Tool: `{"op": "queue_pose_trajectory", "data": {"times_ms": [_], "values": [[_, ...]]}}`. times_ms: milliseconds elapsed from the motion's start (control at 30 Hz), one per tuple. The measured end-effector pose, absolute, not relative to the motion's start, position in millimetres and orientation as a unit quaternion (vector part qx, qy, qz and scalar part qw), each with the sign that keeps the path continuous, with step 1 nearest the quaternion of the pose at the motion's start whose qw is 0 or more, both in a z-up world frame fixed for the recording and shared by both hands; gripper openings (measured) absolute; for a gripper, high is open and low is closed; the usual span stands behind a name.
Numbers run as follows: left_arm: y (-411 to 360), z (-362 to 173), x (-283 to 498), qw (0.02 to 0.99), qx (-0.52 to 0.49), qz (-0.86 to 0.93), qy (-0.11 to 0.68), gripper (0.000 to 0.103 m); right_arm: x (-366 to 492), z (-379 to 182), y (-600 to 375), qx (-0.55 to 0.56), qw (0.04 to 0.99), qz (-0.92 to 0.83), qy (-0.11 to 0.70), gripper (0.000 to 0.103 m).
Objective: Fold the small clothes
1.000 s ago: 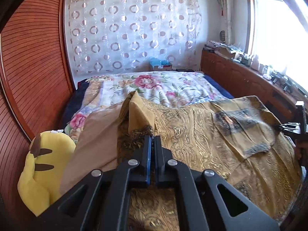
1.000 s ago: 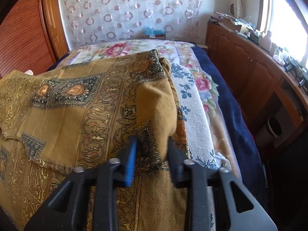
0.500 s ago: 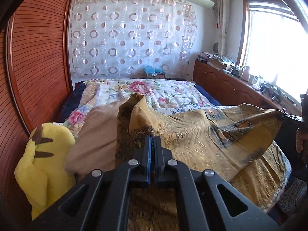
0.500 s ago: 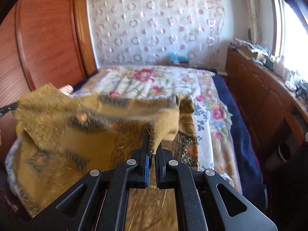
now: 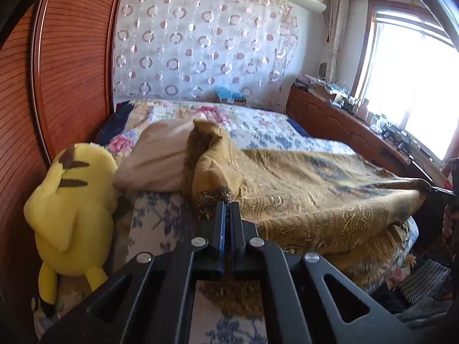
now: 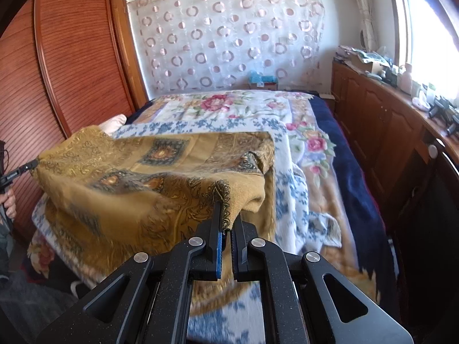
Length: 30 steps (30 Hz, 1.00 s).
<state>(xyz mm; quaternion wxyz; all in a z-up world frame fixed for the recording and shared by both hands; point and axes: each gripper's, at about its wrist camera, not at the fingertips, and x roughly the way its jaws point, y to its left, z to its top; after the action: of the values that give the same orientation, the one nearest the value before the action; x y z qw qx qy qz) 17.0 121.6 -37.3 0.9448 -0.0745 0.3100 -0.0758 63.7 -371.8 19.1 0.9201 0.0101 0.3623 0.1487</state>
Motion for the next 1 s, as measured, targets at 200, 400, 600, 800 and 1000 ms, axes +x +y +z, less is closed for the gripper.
{"op": "queue_pose_trajectory", "data": {"times_ms": [200, 400, 600, 800, 1000], "values": [[123.7, -77.9, 19.1, 0.924, -0.088, -0.063, 0.366, 0.002, 63.7, -21.9, -367.1, -0.002, 0.905, 0.131, 0.405, 0.002], [123.5, -99.9, 7.9, 0.911, -0.092, -0.057, 0.398, 0.027, 67.9, -40.4, -358.0, -0.019, 0.900, 0.122, 0.419, 0.002], [122.1, -104.0, -13.4, 0.905, -0.108, -0.063, 0.406, 0.031, 66.0, -39.1, -356.4, -0.021, 0.903, 0.118, 0.412, 0.002], [112.6, -110.2, -16.7, 0.904, -0.098, -0.060, 0.412, 0.031, 65.7, -39.0, -356.5, -0.020, 0.904, 0.118, 0.411, 0.002], [98.8, -110.2, -11.7, 0.907, -0.075, -0.064, 0.410, 0.025, 64.8, -35.1, -357.6, -0.016, 0.907, 0.120, 0.404, 0.002]]}}
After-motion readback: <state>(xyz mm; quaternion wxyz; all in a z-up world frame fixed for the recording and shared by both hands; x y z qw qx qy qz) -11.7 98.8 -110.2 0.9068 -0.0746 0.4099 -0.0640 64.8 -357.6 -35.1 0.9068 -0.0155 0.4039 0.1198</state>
